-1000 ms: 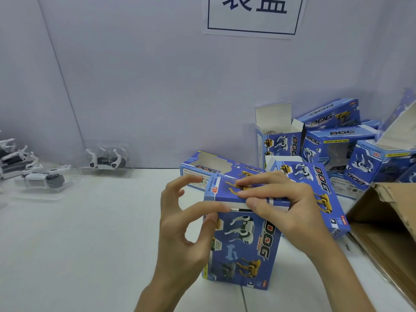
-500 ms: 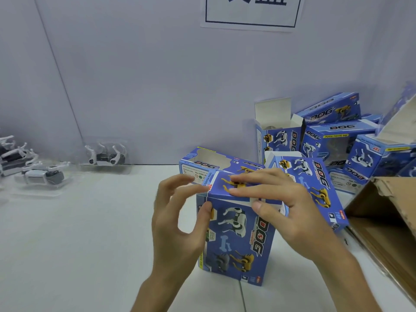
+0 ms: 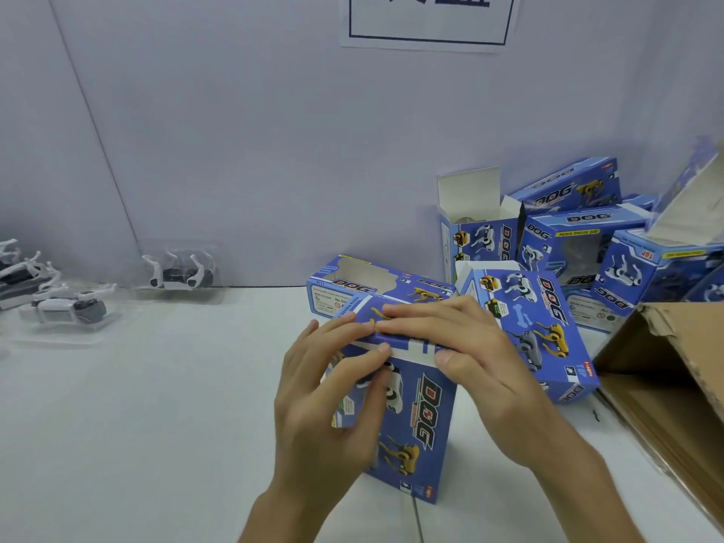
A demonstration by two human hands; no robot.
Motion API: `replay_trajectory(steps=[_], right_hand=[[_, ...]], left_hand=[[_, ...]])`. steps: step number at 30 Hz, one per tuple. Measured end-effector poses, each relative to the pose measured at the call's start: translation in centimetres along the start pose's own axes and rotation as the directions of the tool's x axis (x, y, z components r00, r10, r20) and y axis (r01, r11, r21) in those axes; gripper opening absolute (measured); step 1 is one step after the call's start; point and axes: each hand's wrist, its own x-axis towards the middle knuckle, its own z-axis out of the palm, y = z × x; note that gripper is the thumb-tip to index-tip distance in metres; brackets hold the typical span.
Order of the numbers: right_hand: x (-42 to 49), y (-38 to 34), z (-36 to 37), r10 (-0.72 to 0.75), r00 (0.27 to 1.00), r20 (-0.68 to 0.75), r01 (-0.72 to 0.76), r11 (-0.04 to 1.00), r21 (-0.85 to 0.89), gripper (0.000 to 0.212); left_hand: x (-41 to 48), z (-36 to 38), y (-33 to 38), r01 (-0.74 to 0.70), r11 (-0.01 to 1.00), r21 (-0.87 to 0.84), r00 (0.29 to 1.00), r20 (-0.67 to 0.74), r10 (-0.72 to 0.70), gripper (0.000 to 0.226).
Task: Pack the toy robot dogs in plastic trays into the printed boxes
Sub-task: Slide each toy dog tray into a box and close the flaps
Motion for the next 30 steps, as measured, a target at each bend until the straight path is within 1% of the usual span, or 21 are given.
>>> replay_trajectory(steps=[2,4,6,8,10,13,17,19,20,22,24,27,30], right_hand=[[-0.3,0.0,0.2,0.059,0.998,-0.010,-0.058,0.994,0.088,0.040],[-0.5,0.1,0.3,0.090,0.996,0.002,-0.089,0.980,0.176,0.025],[-0.5,0.1,0.3,0.073,0.997,-0.015,-0.069,0.979,0.192,0.017],[-0.5,0.1,0.4,0.052,0.998,-0.038,-0.045,0.983,0.180,0.015],[-0.4,0.0,0.6,0.041,0.998,-0.047,-0.032,0.983,0.181,0.015],[-0.4,0.1,1.0,0.022,0.998,-0.059,-0.012,0.988,0.153,0.015],[-0.5,0.4,0.5,-0.032,0.997,-0.066,0.045,0.978,0.201,0.024],[-0.5,0.6,0.2,-0.064,0.995,-0.072,0.077,0.980,0.184,0.028],[-0.5,0.8,0.1,-0.070,0.995,-0.076,0.083,0.980,0.178,0.027],[-0.5,1.1,0.1,-0.066,0.994,-0.090,0.082,0.979,0.185,0.028],[-0.6,1.4,0.1,-0.062,0.993,-0.096,0.079,0.979,0.186,0.030],[-0.7,1.8,-0.2,-0.033,0.997,-0.063,0.047,0.972,0.228,0.033],[-1.0,1.9,-0.5,-0.030,0.999,-0.038,0.039,0.968,0.247,0.035]], left_hand=[[0.1,-0.2,0.2,0.016,1.000,0.026,1.000,0.010,-0.016,0.019],[0.3,-0.2,0.6,0.025,0.998,0.058,0.999,0.030,-0.026,0.019],[0.5,0.0,0.9,0.037,0.997,0.065,0.998,0.048,-0.040,0.016],[0.6,0.1,1.2,0.046,0.998,0.050,0.997,0.066,-0.049,0.016],[0.6,0.2,1.4,0.053,0.998,0.041,0.994,0.088,-0.057,0.021],[0.6,0.4,1.7,0.065,0.997,0.029,0.992,0.108,-0.067,0.019],[0.6,0.4,1.6,0.078,0.997,-0.002,0.990,0.117,-0.078,0.015],[0.6,0.2,1.3,0.096,0.995,-0.007,0.990,0.103,-0.095,0.024],[0.7,-0.1,1.0,0.108,0.994,0.007,0.989,0.103,-0.108,0.030],[1.0,-0.5,0.5,0.108,0.992,0.060,0.986,0.122,-0.115,0.033],[0.9,-0.6,0.3,0.097,0.993,0.073,0.986,0.130,-0.106,0.031],[0.5,-0.4,0.3,0.056,0.998,0.028,0.993,0.101,-0.058,0.024],[0.4,-0.3,0.2,0.036,0.999,-0.018,0.996,0.084,-0.034,0.023]])
